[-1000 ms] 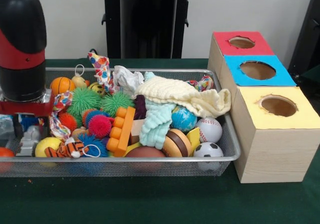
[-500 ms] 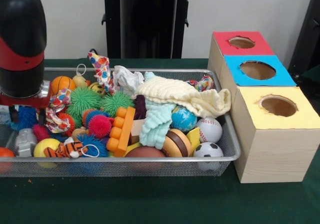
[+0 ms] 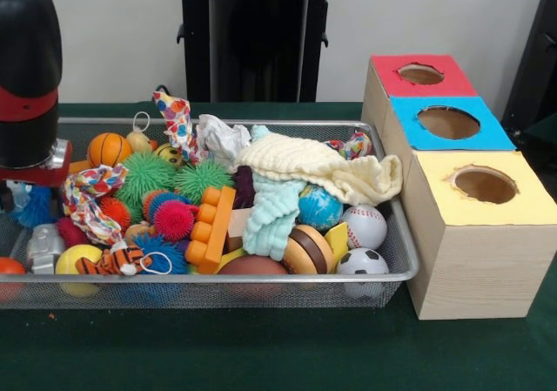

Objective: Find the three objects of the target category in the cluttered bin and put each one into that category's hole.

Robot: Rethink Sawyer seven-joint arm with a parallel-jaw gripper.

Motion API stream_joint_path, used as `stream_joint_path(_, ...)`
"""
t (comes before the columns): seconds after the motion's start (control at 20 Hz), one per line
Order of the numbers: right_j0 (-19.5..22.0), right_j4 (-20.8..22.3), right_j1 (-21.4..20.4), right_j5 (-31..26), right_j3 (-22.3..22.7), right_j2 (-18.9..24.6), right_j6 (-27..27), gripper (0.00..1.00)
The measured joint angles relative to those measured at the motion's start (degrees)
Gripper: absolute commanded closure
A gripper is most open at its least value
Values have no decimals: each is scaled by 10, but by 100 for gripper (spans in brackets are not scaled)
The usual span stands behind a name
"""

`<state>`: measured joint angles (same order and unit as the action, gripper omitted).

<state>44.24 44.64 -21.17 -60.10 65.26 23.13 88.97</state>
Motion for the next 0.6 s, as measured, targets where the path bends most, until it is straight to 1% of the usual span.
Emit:
stream_joint_path(0.35, 1, 1, -7, 0, 3, -6, 0, 0)
stream_joint_path(0.6, 1, 1, -32, 0, 13, -9, 0, 0)
